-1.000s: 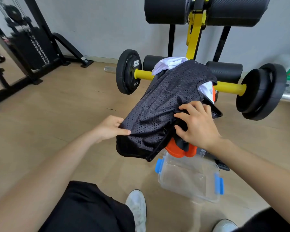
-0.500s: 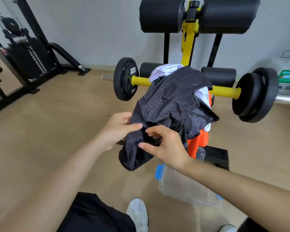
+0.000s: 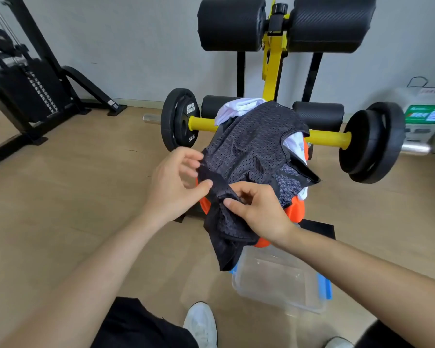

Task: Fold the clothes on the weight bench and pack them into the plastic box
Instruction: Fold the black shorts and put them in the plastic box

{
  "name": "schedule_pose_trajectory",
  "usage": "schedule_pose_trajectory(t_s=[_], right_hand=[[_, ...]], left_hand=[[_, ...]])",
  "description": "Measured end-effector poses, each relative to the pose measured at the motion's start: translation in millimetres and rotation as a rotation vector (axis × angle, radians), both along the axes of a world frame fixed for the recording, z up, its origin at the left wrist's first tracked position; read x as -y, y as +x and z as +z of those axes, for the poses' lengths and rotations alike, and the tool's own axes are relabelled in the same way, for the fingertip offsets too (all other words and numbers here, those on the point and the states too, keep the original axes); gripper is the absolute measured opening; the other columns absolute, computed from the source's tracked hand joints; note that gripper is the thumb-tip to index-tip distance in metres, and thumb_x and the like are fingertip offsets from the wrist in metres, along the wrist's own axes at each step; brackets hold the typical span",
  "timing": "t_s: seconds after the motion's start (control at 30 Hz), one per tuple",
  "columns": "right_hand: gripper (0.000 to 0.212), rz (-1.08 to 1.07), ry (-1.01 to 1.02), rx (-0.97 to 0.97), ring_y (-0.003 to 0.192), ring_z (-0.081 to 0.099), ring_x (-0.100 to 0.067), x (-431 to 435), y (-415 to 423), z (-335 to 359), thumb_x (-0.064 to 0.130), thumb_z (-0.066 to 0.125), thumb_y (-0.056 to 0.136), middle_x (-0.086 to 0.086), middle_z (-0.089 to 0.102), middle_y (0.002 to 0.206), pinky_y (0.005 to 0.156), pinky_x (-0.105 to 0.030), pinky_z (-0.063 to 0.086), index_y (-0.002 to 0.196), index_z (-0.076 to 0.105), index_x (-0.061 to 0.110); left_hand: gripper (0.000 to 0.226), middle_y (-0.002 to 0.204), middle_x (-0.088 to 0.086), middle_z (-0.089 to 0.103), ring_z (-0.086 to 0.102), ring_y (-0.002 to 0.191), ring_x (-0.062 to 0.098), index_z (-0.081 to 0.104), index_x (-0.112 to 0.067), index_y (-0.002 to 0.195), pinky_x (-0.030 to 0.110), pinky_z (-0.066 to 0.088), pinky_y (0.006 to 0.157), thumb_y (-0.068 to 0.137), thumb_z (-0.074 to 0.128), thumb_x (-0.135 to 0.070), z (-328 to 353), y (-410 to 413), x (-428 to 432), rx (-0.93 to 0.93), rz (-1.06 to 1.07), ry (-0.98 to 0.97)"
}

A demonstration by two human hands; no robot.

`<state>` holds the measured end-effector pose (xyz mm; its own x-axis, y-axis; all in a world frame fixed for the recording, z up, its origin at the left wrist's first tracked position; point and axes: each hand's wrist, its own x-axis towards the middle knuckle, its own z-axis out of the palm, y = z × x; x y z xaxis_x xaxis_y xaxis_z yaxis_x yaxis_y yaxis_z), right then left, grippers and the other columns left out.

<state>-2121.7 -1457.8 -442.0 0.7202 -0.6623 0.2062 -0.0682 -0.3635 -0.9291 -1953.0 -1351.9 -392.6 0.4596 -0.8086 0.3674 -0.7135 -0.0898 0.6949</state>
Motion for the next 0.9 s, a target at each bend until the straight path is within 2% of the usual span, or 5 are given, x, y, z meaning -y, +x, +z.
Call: schedule_pose_trajectory(t_s=[0.13, 0.3, 0.43, 0.63, 0.9], right_hand=[[0.008, 0.04, 0.04, 0.003, 0.073, 0.055, -0.015, 4.7, -7.6, 3.0, 0.01, 0.075, 0.085, -0.018, 0.066, 0.079, 0.073, -0.039, 0.05, 0.091, 0.071, 0.006], [0.024, -0.014, 0.281, 0.027, 0.075, 0.065, -0.02, 10.2, -13.6, 6.9, 0.009, 0.079, 0.082, -0.018, 0.071, 0.08, 0.077, -0.041, 0.055, 0.1, 0.063, 0.008], [0.031, 0.055, 0.412, 0.058, 0.076, 0.065, -0.014, 12.8, -19.4, 8.5, 0.011, 0.077, 0.083, -0.006, 0.07, 0.079, 0.077, -0.028, 0.053, 0.11, 0.059, 0.009], [0.063, -0.035, 0.046, -0.104, 0.093, 0.065, 0.004, -5.1, -17.8, -0.7, 0.018, 0.093, 0.061, 0.011, 0.069, 0.098, 0.081, -0.008, 0.046, 0.11, 0.055, 0.024], [0.04, -0.264, -0.209, -0.026, 0.083, 0.066, -0.007, 7.8, -21.7, 2.1, 0.005, 0.072, 0.078, 0.009, 0.07, 0.082, 0.079, -0.02, 0.049, 0.107, 0.057, 0.028]], left_hand=[[0.054, 0.131, -0.013, 0.058, 0.047, 0.126, 0.009, 0.067, -0.029, 0.125, 0.024, 0.037, 0.107, 0.074, 0.081, -0.04, -11.1, -3.4, 5.7, 0.289, -0.385, 0.048], [0.033, 0.099, -0.017, 0.071, 0.061, 0.094, 0.0, 0.072, -0.034, 0.109, 0.039, 0.046, 0.091, 0.079, 0.074, -0.048, -19.8, -4.9, 17.6, 0.288, -0.362, 0.116], [0.014, 0.087, -0.015, 0.07, 0.062, 0.085, 0.007, 0.076, -0.026, 0.095, 0.026, 0.047, 0.073, 0.085, 0.073, -0.036, -15.3, -6.7, 21.4, 0.249, -0.342, 0.026], [0.004, 0.09, -0.017, 0.073, 0.068, 0.087, 0.002, 0.072, -0.03, 0.093, 0.026, 0.053, 0.079, 0.089, 0.072, -0.03, -9.4, 0.4, 32.7, -0.102, -0.183, -0.053], [0.007, 0.091, 0.0, 0.077, 0.07, 0.084, 0.007, 0.075, -0.017, 0.094, 0.015, 0.052, 0.072, 0.092, 0.068, -0.014, -6.7, 16.8, 37.2, -0.362, 0.065, -0.187]])
